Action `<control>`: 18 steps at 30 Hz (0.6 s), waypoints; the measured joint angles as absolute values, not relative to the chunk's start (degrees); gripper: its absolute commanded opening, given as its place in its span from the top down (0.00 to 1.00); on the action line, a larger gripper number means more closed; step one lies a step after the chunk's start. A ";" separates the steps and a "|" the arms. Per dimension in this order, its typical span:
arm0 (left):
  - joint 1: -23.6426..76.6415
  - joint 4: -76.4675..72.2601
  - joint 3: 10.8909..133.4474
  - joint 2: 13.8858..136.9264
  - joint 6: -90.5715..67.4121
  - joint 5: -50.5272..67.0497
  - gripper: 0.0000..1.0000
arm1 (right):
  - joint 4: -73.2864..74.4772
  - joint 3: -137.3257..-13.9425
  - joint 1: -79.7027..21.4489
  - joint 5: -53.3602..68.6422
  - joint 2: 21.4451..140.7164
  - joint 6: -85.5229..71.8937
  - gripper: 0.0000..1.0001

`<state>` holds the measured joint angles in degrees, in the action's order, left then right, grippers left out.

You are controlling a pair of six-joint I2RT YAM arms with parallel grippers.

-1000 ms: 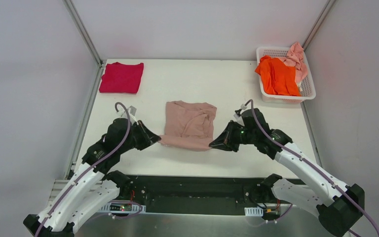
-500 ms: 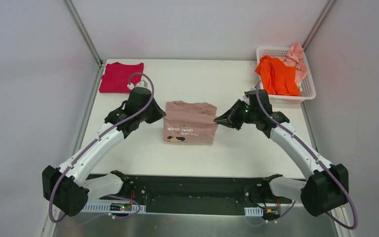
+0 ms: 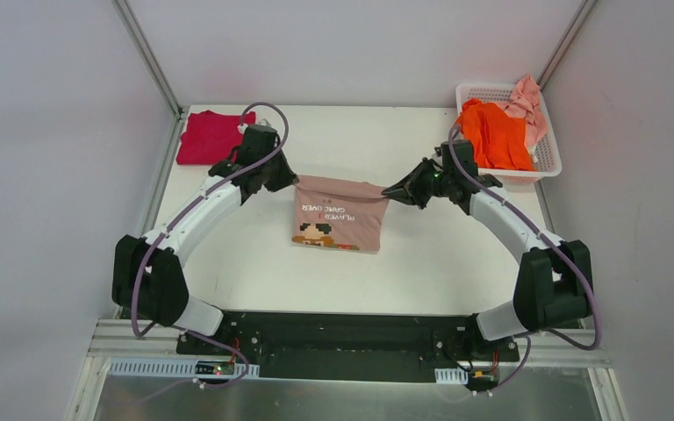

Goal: Fold and stack the t-shirts
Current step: Fold the long partially folded tshirt into a neat square

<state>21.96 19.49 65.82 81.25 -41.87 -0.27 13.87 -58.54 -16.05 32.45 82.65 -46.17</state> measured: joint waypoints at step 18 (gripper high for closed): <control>17.12 16.75 75.05 102.08 -39.83 6.04 1.00 | 8.95 -66.02 -14.09 32.86 100.71 -45.54 1.00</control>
<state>17.12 16.75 75.05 102.08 -39.83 6.04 8.95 -66.02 -14.09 32.86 100.71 -45.54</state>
